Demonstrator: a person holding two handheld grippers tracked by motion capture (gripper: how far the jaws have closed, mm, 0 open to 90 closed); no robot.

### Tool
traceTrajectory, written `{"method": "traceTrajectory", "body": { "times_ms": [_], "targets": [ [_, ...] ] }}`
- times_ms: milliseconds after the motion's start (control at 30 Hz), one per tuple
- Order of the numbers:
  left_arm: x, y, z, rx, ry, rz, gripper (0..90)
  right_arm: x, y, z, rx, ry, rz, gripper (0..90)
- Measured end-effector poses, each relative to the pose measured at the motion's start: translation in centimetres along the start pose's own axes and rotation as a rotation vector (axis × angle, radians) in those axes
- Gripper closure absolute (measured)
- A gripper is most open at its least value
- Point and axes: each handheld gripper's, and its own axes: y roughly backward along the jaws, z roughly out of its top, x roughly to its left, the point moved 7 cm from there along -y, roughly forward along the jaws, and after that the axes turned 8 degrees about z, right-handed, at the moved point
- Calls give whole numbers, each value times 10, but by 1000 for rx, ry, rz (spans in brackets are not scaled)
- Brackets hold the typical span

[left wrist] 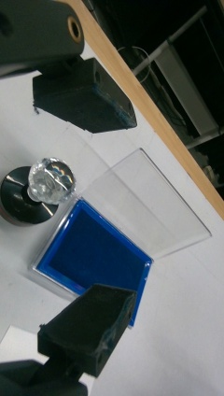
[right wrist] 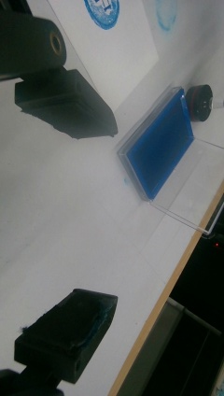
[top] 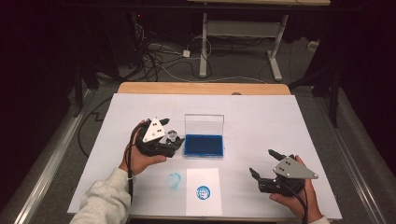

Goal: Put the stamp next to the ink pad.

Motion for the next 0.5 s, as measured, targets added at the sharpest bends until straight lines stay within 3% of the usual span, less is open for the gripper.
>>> {"method": "traceTrajectory", "body": {
  "times_ms": [133,500],
  "targets": [
    [-4,6,5,-25,-7,-14,150,-1,2,1,-10,4,-16,159],
    [-12,19,10,-47,-49,1,150,1,2,3,-16,12,-19,159]
  ]
}}
